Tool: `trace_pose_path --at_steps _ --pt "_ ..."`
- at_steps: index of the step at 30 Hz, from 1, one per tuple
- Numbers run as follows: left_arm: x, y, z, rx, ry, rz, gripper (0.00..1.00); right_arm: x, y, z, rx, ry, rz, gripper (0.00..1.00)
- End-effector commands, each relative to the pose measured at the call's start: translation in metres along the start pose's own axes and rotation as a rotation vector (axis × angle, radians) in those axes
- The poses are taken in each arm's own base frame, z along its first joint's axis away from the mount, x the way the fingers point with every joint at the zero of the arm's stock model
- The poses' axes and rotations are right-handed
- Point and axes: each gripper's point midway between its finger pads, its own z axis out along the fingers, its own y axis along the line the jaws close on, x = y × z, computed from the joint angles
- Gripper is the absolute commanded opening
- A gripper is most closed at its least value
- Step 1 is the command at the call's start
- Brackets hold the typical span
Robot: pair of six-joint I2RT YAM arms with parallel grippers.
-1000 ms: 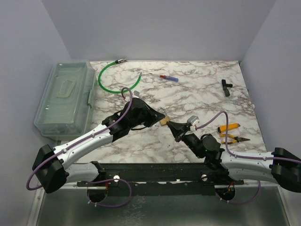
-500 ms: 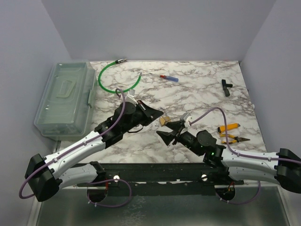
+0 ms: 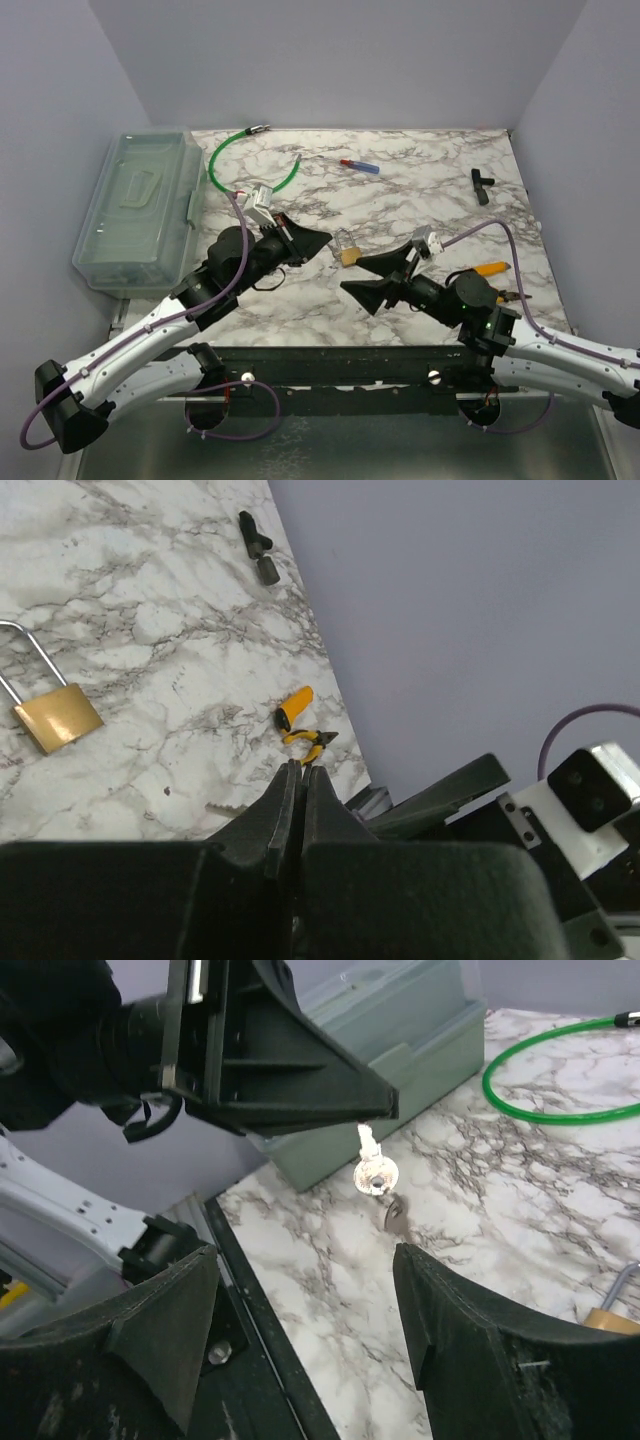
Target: Unlock with the key
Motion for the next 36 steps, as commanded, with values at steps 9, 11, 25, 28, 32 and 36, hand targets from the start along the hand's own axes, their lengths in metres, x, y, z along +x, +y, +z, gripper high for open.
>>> trace_pose_path --at_steps 9,11,25,28,32,36 --pt "-0.014 -0.063 -0.062 0.268 0.078 0.493 0.0 -0.065 0.059 0.024 -0.259 -0.075 0.163 0.75" --pt "-0.018 -0.072 -0.073 0.302 0.064 0.522 0.0 -0.07 0.064 0.029 -0.298 -0.087 0.185 0.74" --pt "-0.02 -0.081 -0.095 0.36 0.033 0.519 0.0 -0.071 0.079 0.044 -0.444 -0.16 0.207 0.57" --pt "-0.019 -0.082 -0.096 0.37 0.032 0.516 0.0 -0.069 0.081 0.05 -0.457 -0.15 0.207 0.55" --pt "-0.02 -0.086 -0.1 0.387 0.026 0.511 0.0 -0.068 0.083 0.054 -0.471 -0.145 0.212 0.52" --pt "-0.02 -0.087 -0.103 0.394 0.021 0.51 0.0 -0.069 0.084 0.057 -0.482 -0.155 0.212 0.52"
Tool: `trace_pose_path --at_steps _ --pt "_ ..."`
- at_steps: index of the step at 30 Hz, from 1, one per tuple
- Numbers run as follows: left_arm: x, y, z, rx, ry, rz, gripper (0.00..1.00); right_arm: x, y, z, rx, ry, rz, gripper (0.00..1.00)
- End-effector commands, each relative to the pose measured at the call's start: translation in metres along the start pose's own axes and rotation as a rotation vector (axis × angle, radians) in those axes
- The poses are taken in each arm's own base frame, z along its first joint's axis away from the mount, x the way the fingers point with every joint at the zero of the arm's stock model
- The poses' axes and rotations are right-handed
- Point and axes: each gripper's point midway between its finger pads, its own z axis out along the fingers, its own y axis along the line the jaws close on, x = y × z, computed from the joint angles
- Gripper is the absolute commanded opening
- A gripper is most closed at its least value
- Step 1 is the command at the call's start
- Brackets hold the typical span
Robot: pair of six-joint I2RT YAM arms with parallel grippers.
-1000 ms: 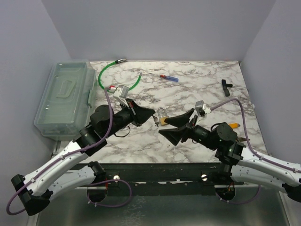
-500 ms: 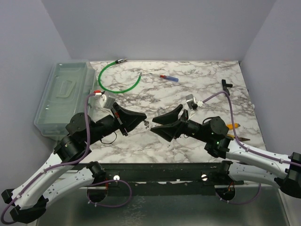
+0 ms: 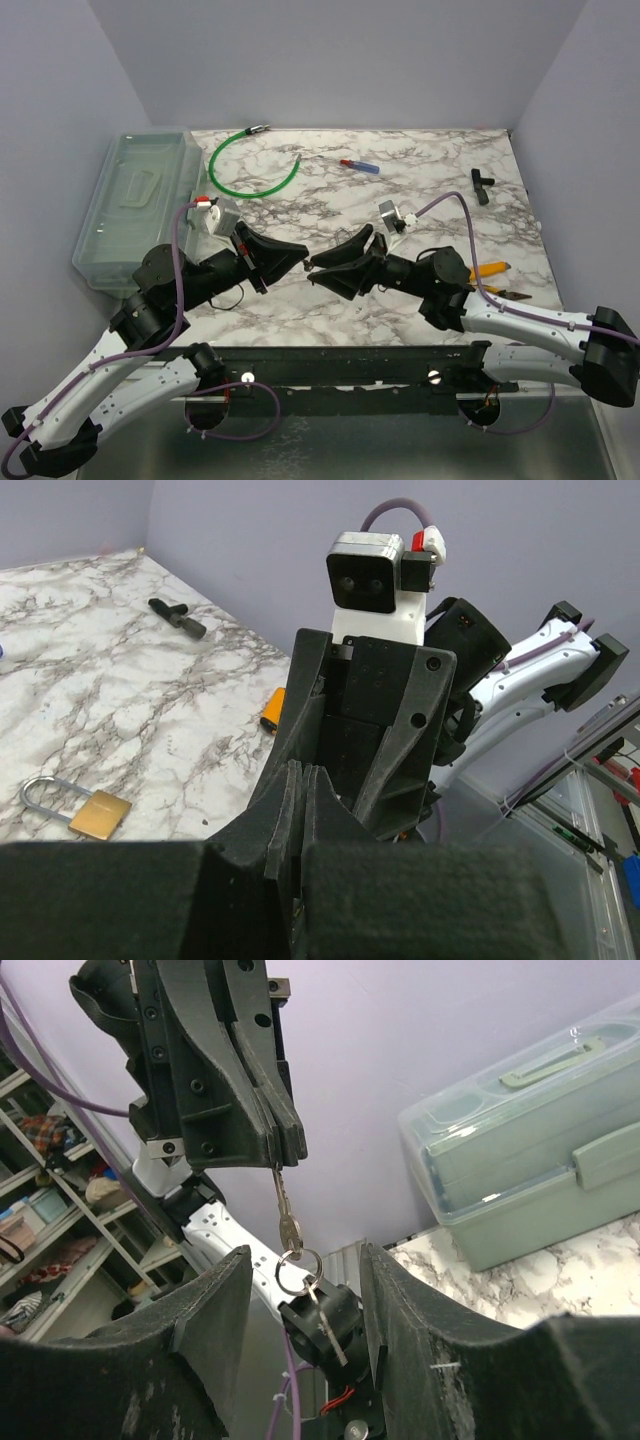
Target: Unlock with the key
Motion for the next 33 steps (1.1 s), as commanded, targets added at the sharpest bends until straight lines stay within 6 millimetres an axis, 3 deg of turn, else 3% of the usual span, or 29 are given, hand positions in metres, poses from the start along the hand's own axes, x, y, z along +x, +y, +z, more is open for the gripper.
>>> trace_pose_path --at_steps 1,7,17,30,33 --pt "0.001 -0.006 -0.004 0.032 -0.006 0.004 0.0 -0.022 0.018 0.008 -0.084 -0.059 -0.027 0.52" --pt "0.0 -0.005 -0.006 0.03 -0.013 0.0 0.0 -0.021 0.021 0.014 -0.117 -0.051 -0.018 0.5" --pt "-0.001 -0.003 -0.007 0.018 -0.034 -0.003 0.0 -0.015 0.019 0.02 -0.125 -0.02 0.008 0.35" --pt "-0.006 0.0 -0.007 -0.003 -0.059 0.0 0.0 -0.005 0.017 0.018 -0.122 0.01 0.02 0.34" --pt "-0.005 0.001 -0.007 -0.007 -0.059 0.0 0.0 -0.004 0.017 0.018 -0.128 0.016 0.021 0.27"
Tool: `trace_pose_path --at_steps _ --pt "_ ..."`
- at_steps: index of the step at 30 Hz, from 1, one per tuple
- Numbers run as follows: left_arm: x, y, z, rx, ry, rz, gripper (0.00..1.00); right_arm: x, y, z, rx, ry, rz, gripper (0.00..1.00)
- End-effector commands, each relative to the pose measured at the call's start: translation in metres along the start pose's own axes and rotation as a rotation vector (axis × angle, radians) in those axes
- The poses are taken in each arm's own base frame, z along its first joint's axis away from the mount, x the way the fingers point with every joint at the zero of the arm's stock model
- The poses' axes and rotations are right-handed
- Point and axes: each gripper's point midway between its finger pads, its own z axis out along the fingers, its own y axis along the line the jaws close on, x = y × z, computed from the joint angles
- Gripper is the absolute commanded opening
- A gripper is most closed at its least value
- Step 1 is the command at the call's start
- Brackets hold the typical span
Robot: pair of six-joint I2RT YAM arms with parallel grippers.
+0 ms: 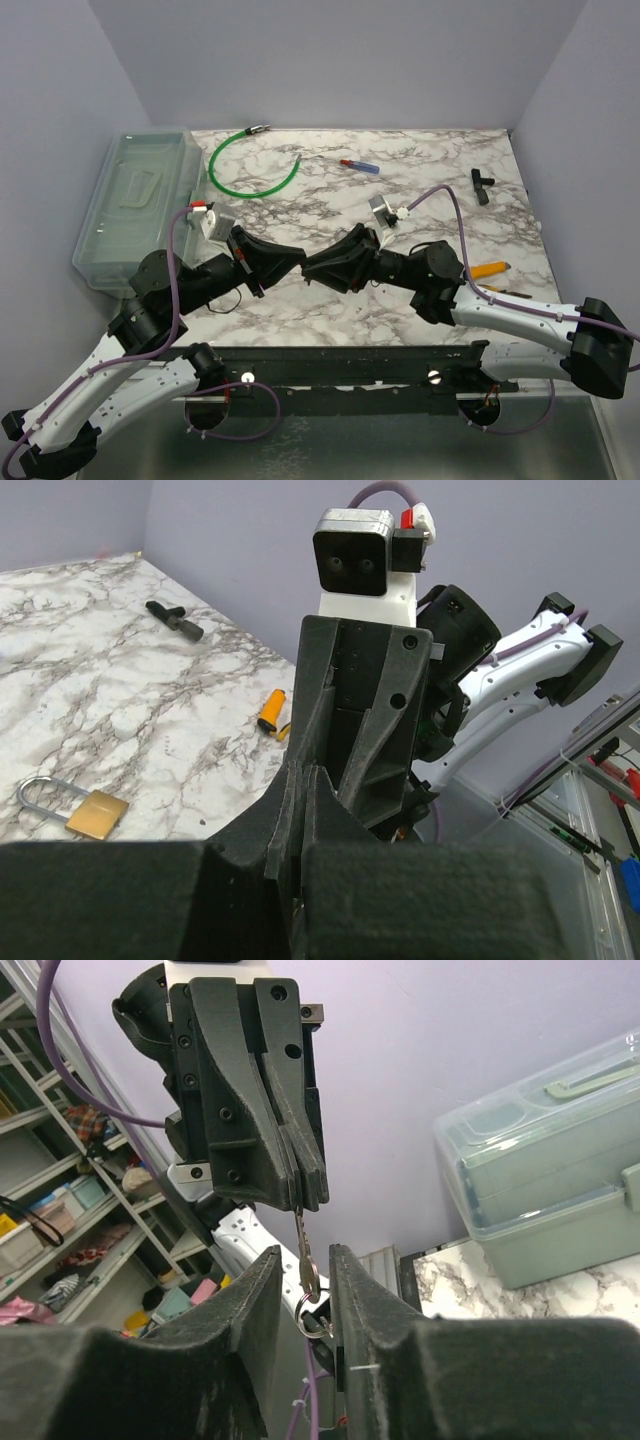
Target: Unlock with the key
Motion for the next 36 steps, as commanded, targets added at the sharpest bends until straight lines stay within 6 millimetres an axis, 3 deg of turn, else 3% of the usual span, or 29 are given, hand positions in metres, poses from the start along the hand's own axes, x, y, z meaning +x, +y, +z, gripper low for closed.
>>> trace_pose_path --at_steps 1,6,12,14,16,17,21,28,33,36 --pt "-0.007 0.002 0.0 -0.01 -0.04 0.004 0.0 -0.002 0.007 0.003 -0.04 0.01 -0.004 0.24" --pt "-0.007 0.003 0.0 -0.012 -0.045 0.004 0.0 -0.001 0.007 0.004 -0.046 0.015 -0.006 0.01" --pt "-0.007 0.013 -0.001 -0.066 -0.063 -0.003 0.01 -0.002 0.006 0.002 -0.035 0.007 -0.006 0.01" --pt "-0.004 0.019 -0.002 -0.097 -0.061 -0.007 0.27 0.0 0.003 -0.001 -0.016 0.006 -0.001 0.01" --pt "-0.001 0.025 -0.004 -0.126 -0.054 -0.011 0.61 0.003 -0.005 -0.004 0.034 0.01 0.012 0.01" --pt "0.0 0.027 -0.005 -0.14 -0.05 -0.014 0.7 0.004 -0.009 -0.007 0.063 0.011 0.016 0.01" --pt "0.005 0.041 -0.007 -0.223 -0.03 -0.039 0.86 0.013 -0.033 -0.026 0.217 0.005 0.047 0.01" --pt "0.021 0.077 -0.008 -0.438 0.045 -0.106 0.87 0.026 -0.065 -0.072 0.468 -0.017 0.092 0.01" --pt "0.034 0.095 0.001 -0.533 0.1 -0.14 0.86 0.038 -0.105 -0.104 0.726 0.019 0.127 0.01" --pt "0.044 0.108 0.008 -0.6 0.149 -0.148 0.86 0.037 -0.119 -0.116 0.724 0.036 0.224 0.01"
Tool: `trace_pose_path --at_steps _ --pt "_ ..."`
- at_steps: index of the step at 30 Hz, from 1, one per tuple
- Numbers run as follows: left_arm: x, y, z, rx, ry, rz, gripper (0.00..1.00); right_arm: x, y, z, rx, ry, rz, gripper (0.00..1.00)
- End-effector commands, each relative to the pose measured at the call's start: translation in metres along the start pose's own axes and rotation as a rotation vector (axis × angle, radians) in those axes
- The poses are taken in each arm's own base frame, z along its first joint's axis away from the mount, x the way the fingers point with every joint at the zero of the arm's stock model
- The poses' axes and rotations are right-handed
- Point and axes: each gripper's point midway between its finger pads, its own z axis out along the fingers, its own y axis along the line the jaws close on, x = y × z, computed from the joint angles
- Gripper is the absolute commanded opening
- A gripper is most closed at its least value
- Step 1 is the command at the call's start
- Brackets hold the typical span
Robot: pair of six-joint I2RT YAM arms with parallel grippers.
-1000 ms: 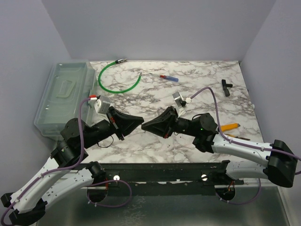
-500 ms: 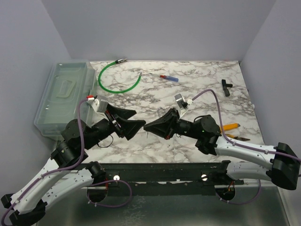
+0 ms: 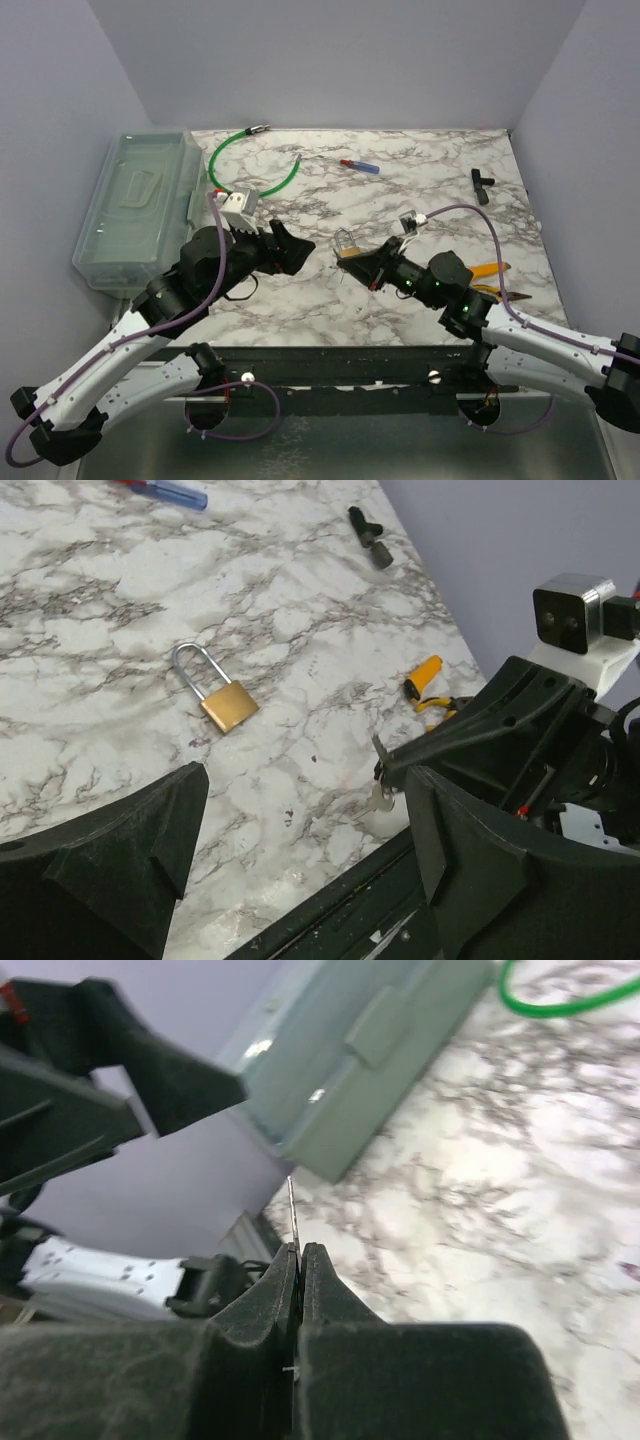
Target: Unlock with the key
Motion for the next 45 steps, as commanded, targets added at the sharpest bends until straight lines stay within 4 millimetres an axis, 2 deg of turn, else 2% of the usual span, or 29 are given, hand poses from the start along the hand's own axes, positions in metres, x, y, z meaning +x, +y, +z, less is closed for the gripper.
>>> trace_pose_path --at_steps 1,8,14,18,25,30,33,40,45 --pt "0.005 0.022 0.015 -0.163 0.054 -0.023 0.86 0.0 -0.053 -0.008 0.139 0.052 0.13 0.01" --pt "0.031 0.052 0.049 -0.389 0.166 -0.073 0.85 -0.013 -0.1 -0.035 0.206 0.066 0.283 0.01" --pt "0.057 0.072 0.086 -0.554 0.254 -0.106 0.86 -0.017 -0.125 -0.061 0.362 0.03 0.286 0.01" --pt "0.077 0.078 0.115 -0.618 0.328 -0.113 0.87 -0.015 -0.135 -0.081 0.47 0.021 0.263 0.01" --pt "0.106 0.088 0.166 -0.679 0.411 -0.08 0.88 -0.005 -0.141 -0.111 0.567 0.003 0.265 0.01" --pt "0.136 0.092 0.202 -0.684 0.497 -0.072 0.88 0.009 -0.141 -0.118 0.551 0.011 0.298 0.01" --pt "0.149 0.097 0.216 -0.697 0.525 -0.069 0.89 0.016 -0.141 -0.122 0.546 0.017 0.316 0.01" --pt "0.178 0.104 0.232 -0.707 0.605 -0.067 0.9 0.02 -0.138 -0.13 0.543 0.011 0.312 0.01" --pt "0.195 0.115 0.232 -0.753 0.625 -0.092 0.89 0.02 -0.136 -0.133 0.543 0.021 0.298 0.01"
